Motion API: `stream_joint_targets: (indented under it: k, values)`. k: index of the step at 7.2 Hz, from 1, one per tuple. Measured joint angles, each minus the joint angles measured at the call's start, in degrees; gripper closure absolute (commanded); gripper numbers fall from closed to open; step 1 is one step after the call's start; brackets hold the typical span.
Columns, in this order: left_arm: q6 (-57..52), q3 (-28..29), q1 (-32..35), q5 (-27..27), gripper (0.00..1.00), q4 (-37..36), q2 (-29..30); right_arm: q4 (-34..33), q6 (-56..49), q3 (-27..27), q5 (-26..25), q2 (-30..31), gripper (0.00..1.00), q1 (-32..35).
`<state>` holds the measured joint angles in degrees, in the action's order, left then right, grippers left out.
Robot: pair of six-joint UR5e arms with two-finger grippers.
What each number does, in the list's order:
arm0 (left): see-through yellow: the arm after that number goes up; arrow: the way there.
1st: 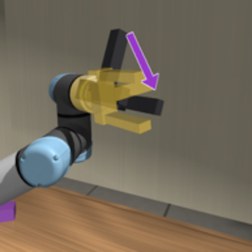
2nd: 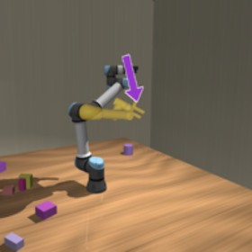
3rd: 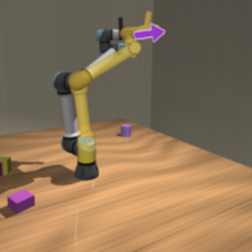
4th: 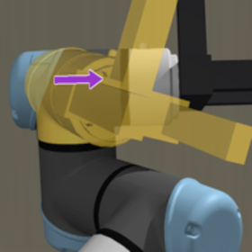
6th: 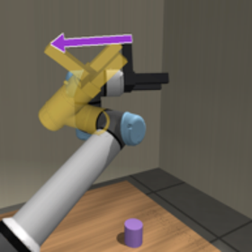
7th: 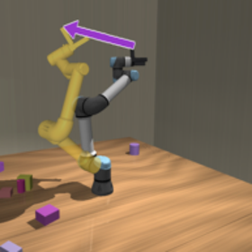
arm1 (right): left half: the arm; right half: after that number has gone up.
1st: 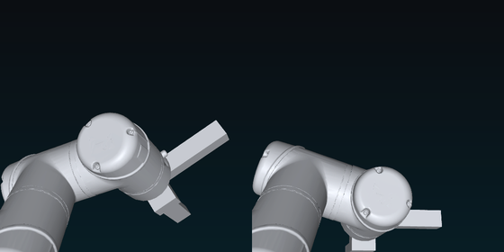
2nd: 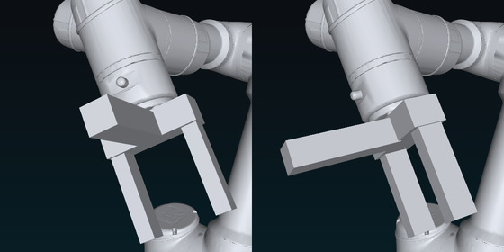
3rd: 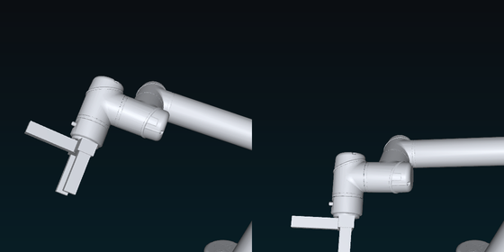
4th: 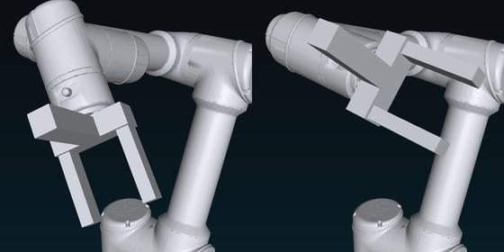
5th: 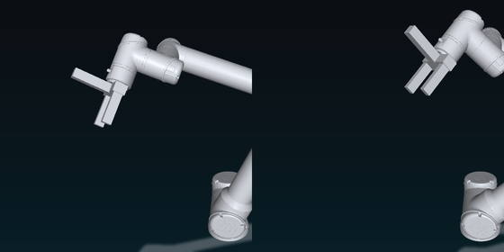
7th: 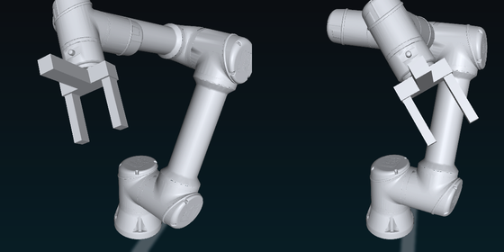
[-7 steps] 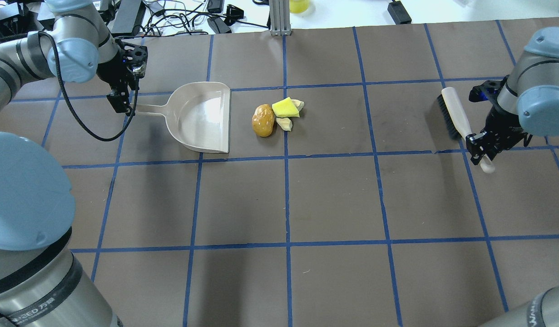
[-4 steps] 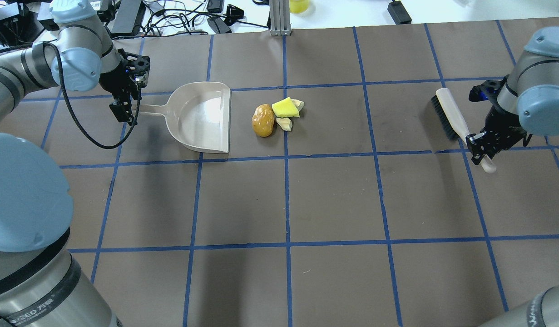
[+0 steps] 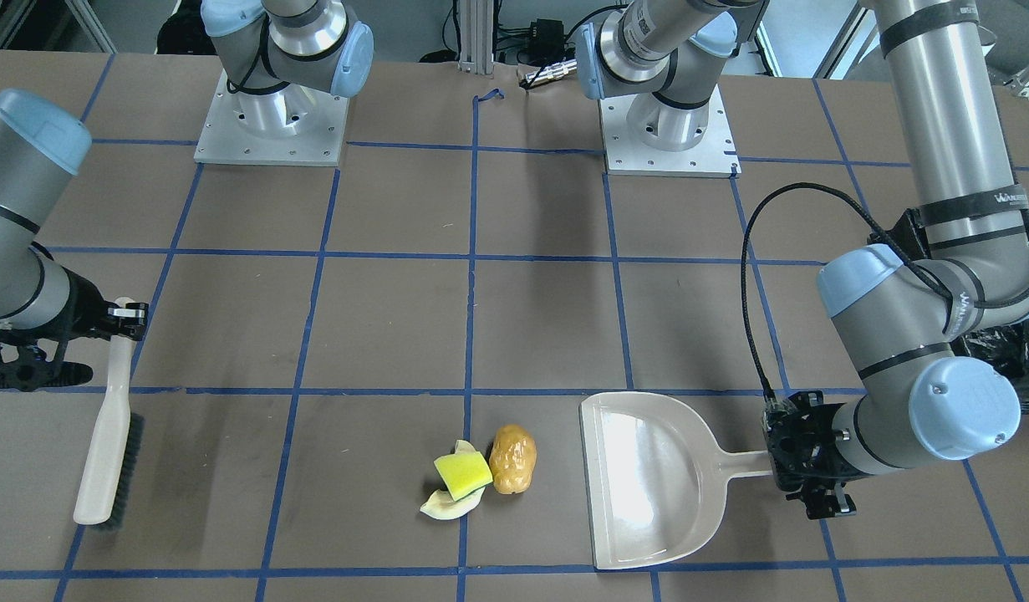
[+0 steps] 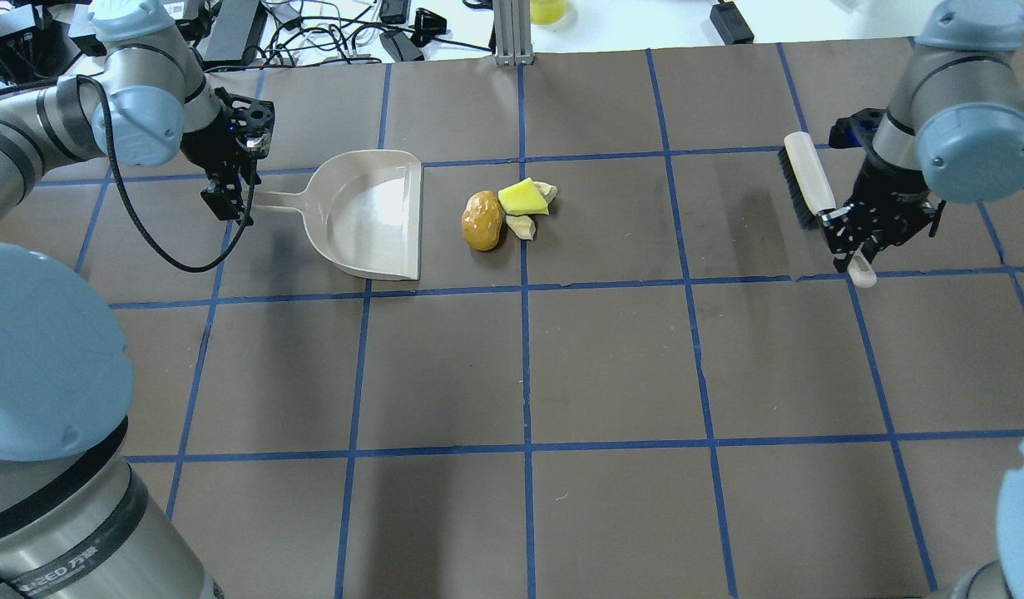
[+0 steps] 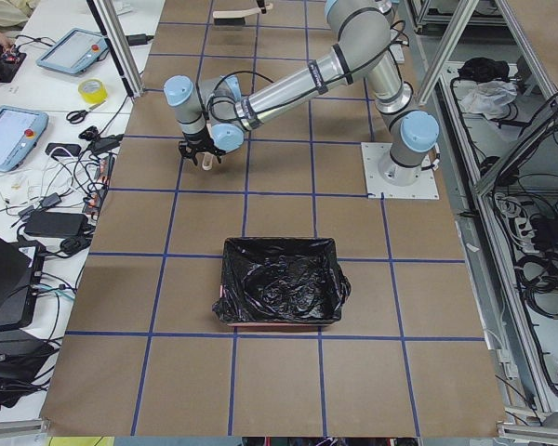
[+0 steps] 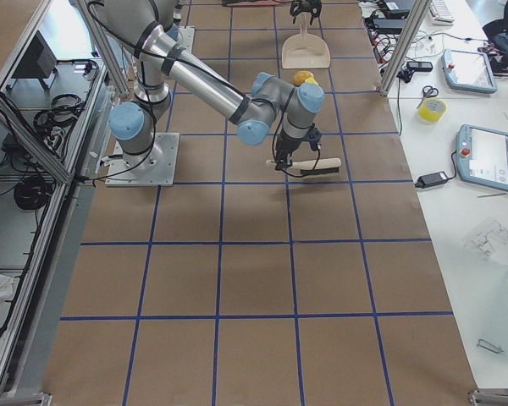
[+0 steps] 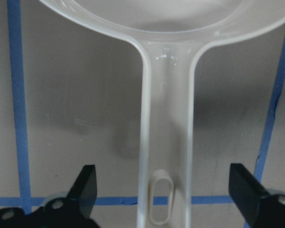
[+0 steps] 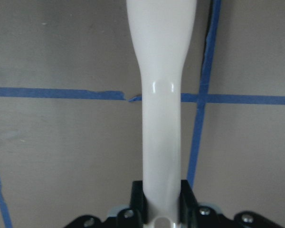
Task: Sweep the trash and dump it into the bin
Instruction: 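Carry the brush with the right gripper toward the sponge, banana and potato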
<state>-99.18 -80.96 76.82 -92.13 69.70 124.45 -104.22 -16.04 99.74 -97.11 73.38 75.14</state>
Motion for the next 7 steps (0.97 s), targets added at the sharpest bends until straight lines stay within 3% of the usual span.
stream_joint_targets:
  k: [2,3,7]
  values:
    - [-0.3,0.1,0.0,0.0,0.89,0.0,-0.2,0.9,14.3,-1.8,-0.1,-0.3,0.92,10.3]
    - [-0.3,0.0,0.2,0.0,1.00,0.0,-0.2,0.9,22.4,-3.5,0.1,-2.0,0.92,15.6]
    - [0.0,0.1,0.5,-0.4,1.00,0.0,-0.8,0.8,41.4,-13.0,2.4,-11.9,0.96,30.9]
